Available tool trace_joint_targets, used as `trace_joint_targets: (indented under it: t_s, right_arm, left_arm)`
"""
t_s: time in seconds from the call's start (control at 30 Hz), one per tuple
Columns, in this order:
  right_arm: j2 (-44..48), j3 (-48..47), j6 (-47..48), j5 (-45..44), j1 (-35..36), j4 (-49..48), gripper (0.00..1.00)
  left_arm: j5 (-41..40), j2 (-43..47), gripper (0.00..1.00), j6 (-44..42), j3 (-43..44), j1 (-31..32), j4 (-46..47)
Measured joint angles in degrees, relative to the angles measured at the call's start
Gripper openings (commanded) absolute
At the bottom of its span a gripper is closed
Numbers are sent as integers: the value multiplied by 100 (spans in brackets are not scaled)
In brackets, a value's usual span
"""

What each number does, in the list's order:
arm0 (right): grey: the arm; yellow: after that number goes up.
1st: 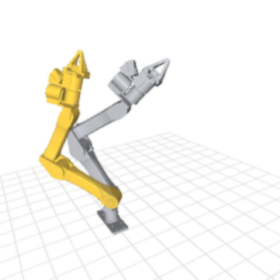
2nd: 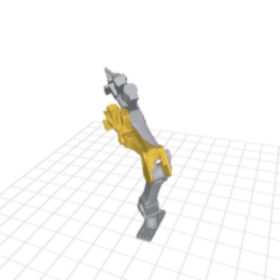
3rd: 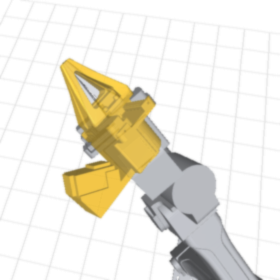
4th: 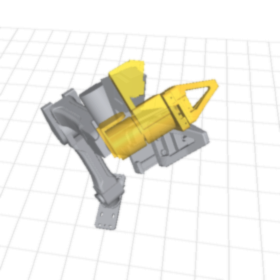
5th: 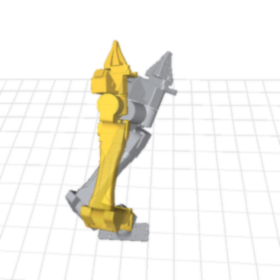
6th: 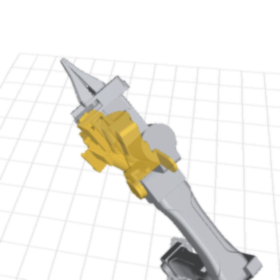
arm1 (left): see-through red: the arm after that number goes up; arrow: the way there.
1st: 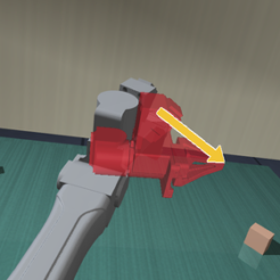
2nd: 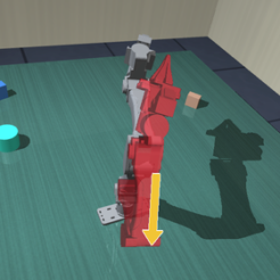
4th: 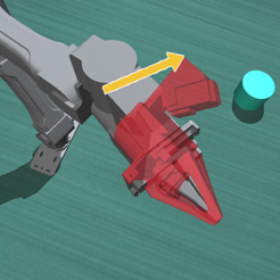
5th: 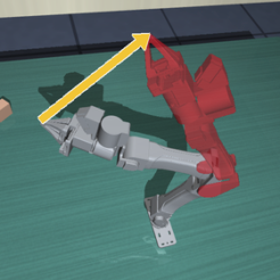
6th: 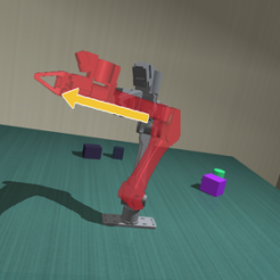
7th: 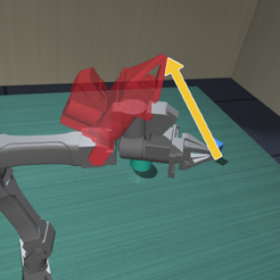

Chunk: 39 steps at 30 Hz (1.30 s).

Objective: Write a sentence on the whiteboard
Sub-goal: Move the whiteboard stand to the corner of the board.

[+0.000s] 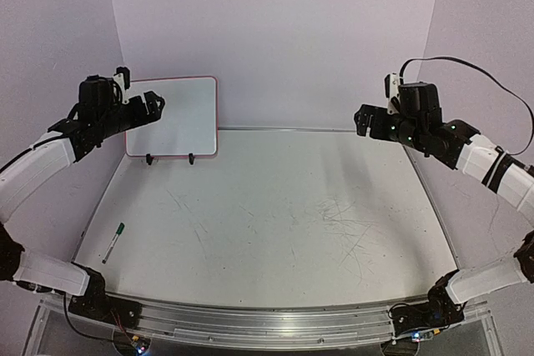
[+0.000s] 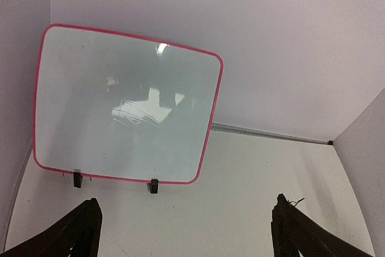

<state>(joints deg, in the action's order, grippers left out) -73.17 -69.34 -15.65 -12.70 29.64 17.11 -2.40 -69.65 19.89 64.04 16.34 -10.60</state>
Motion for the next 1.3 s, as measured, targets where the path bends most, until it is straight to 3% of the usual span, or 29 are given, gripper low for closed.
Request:
trace_joint_targets:
  t_s: [0.3,0.43,0.9,1.07,1.23,1.3]
  right_arm:
    - [-8,99,-62,471,40,1,98]
    - [-39,205,-122,630,40,16,98]
    - [20,430,-314,1023,55,10,98]
    - [196,444,-398,1070,55,-19,98]
    - [213,444,-458,1141,65,-80,98]
    - [202,444,-489,1174,79,-81,98]
  left_arm:
    - [632,-1923,99,292,-117,25,-37]
    - [600,-3033,93,324,-24,56,-147]
    - [-274,-5784,72,-99,2502,319,-406]
    - [-639,-6139,56,-228,3046,339,-643]
    - [-800,-6368,32,-357,3392,332,-757]
    - [-833,-6401,28,-386,3445,332,-785]
